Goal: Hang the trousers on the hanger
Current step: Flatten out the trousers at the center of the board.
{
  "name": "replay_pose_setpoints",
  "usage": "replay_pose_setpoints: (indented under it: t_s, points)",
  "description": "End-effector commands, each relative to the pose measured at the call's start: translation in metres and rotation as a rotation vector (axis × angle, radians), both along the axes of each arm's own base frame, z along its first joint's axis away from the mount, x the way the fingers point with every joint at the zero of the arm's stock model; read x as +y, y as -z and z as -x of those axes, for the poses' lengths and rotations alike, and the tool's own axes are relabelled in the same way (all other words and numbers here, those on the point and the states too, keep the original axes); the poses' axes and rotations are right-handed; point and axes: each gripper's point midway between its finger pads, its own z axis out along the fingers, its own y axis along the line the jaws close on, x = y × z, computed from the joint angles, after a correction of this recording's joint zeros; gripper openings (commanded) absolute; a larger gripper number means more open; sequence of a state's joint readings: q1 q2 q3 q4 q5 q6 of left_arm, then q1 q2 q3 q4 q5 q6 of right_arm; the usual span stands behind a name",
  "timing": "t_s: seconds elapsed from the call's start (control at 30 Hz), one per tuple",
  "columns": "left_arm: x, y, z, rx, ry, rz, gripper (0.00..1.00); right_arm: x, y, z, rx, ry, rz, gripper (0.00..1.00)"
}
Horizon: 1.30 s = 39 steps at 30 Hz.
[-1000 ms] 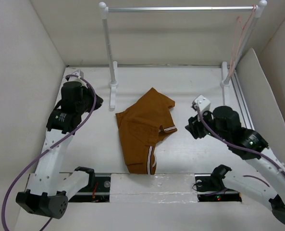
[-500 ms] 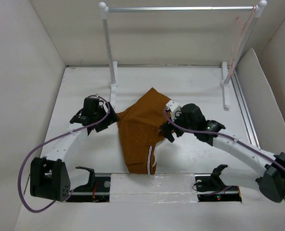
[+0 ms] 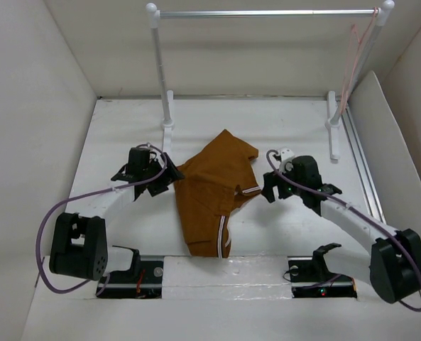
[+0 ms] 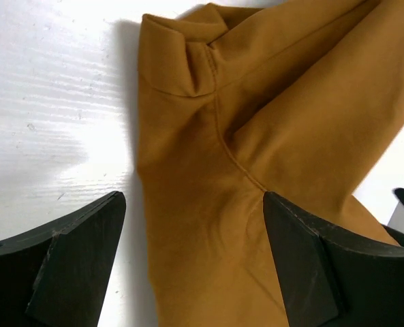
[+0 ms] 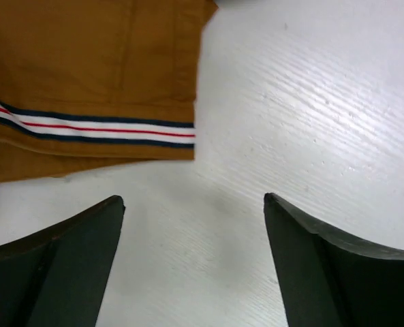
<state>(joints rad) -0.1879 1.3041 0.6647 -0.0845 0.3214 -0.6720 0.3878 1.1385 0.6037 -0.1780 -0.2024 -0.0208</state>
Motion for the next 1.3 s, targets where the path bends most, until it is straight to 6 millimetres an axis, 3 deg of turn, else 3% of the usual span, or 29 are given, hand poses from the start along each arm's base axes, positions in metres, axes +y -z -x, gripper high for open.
replay_pose_setpoints:
  t_s: [0.0, 0.13, 0.2, 0.3, 0.43, 0.47, 0.53, 0.57, 0.63, 0.67, 0.7, 0.73, 0.77, 0.8, 0.83, 0.87, 0.9, 0.93, 1.0, 1.03, 1.1, 1.13, 1.17, 1.2, 1.23, 1.27]
  points:
    - [-0.001, -0.012, -0.009, -0.079, 0.001, 0.017, 0.78, 0.008, -0.005, -0.016, -0.050, 0.000, -0.158, 0.85]
    - [-0.005, -0.001, -0.015, -0.057, 0.022, 0.024, 0.77, 0.015, 0.016, -0.032, 0.037, -0.031, -0.169, 0.82]
    - [-0.007, 0.003, -0.019, -0.051, 0.024, 0.032, 0.77, 0.024, 0.019, -0.041, 0.048, -0.047, -0.200, 0.82]
    - [-0.008, 0.012, -0.027, -0.044, 0.022, 0.028, 0.77, 0.037, 0.018, -0.040, 0.073, -0.079, -0.278, 0.82]
    - [-0.015, 0.028, -0.034, -0.016, 0.028, 0.055, 0.75, 0.048, 0.039, -0.022, 0.162, -0.096, -0.351, 0.67]
    - [-0.018, 0.034, -0.032, 0.007, 0.038, 0.075, 0.74, 0.051, 0.043, -0.018, 0.180, -0.096, -0.371, 0.58]
    - [-0.022, 0.037, -0.036, 0.001, 0.034, 0.099, 0.71, 0.058, 0.040, -0.017, 0.188, -0.107, -0.426, 0.53]
    - [-0.029, 0.038, -0.035, 0.007, 0.041, 0.115, 0.69, 0.059, 0.043, -0.018, 0.203, -0.108, -0.433, 0.36]
    - [-0.036, 0.038, -0.039, -0.005, 0.049, 0.128, 0.52, 0.064, 0.039, -0.019, 0.214, -0.128, -0.453, 0.16]
    - [-0.041, 0.035, -0.040, -0.010, 0.058, 0.139, 0.42, 0.066, 0.024, -0.026, 0.179, -0.140, -0.461, 0.00]
    - [-0.043, 0.027, -0.046, -0.032, 0.059, 0.147, 0.10, 0.062, 0.018, -0.026, 0.181, -0.128, -0.456, 0.00]
    - [-0.044, 0.022, -0.047, -0.038, 0.055, 0.155, 0.00, 0.060, 0.008, -0.031, 0.154, -0.114, -0.440, 0.00]
    - [-0.043, 0.006, -0.051, -0.072, 0.040, 0.161, 0.00, 0.057, -0.006, -0.034, 0.120, -0.108, -0.428, 0.00]
    - [-0.041, -0.005, -0.052, -0.091, 0.034, 0.155, 0.00, 0.050, -0.041, -0.041, 0.039, -0.093, -0.385, 0.00]
    - [-0.040, -0.020, -0.055, -0.124, 0.028, 0.151, 0.00, 0.044, -0.060, -0.043, -0.009, -0.088, -0.355, 0.00]
    - [-0.033, -0.049, -0.058, -0.200, 0.002, 0.130, 0.00, 0.038, -0.082, -0.045, -0.057, -0.077, -0.324, 0.00]
    - [-0.029, -0.076, -0.064, -0.256, -0.010, 0.111, 0.00, 0.032, -0.126, -0.041, -0.146, -0.091, -0.282, 0.00]
    - [-0.022, -0.087, -0.056, -0.246, -0.026, 0.082, 0.00, 0.023, -0.147, -0.042, -0.198, -0.061, -0.251, 0.00]
    - [-0.004, -0.156, -0.053, -0.392, -0.088, 0.056, 0.00, 0.011, -0.185, -0.033, -0.260, -0.044, -0.231, 0.00]
    - [0.007, -0.171, -0.044, -0.400, -0.116, 0.037, 0.00, 0.010, -0.232, -0.028, -0.356, -0.055, -0.254, 0.00]
    - [0.029, -0.242, -0.028, -0.559, -0.197, 0.026, 0.00, 0.014, -0.262, -0.017, -0.385, -0.090, -0.275, 0.00]
    - [0.040, -0.258, -0.017, -0.571, -0.230, 0.003, 0.00, 0.025, -0.296, -0.012, -0.443, -0.133, -0.302, 0.00]
    - [0.053, -0.283, -0.007, -0.627, -0.286, -0.024, 0.00, 0.033, -0.314, -0.008, -0.470, -0.166, -0.319, 0.00]
    - [0.068, -0.320, 0.006, -0.681, -0.347, -0.050, 0.00, 0.051, -0.351, 0.002, -0.514, -0.237, -0.361, 0.00]
    - [0.071, -0.345, 0.018, -0.725, -0.348, -0.042, 0.00, 0.064, -0.341, 0.003, -0.473, -0.271, -0.365, 0.00]
    - [0.086, -0.426, 0.051, -0.887, -0.405, -0.019, 0.00, 0.075, -0.408, 0.023, -0.581, -0.338, -0.423, 0.00]
